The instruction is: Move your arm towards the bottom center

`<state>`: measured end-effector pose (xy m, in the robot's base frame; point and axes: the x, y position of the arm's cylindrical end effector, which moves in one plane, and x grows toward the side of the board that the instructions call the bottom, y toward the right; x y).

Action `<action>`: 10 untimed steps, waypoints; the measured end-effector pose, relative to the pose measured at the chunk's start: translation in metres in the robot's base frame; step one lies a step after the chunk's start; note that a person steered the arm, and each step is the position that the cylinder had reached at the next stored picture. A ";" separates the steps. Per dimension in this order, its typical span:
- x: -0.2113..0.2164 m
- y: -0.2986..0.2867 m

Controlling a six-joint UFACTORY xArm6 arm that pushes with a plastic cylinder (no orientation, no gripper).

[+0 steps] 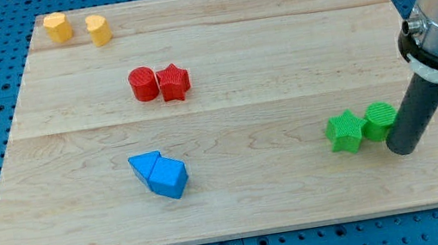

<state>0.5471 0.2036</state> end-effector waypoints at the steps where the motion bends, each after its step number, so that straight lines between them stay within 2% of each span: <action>1: 0.001 0.000; 3: 0.018 -0.006; 4: 0.057 -0.052; 5: 0.049 -0.121; 7: 0.031 -0.137; 10: 0.029 -0.151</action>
<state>0.5761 0.0531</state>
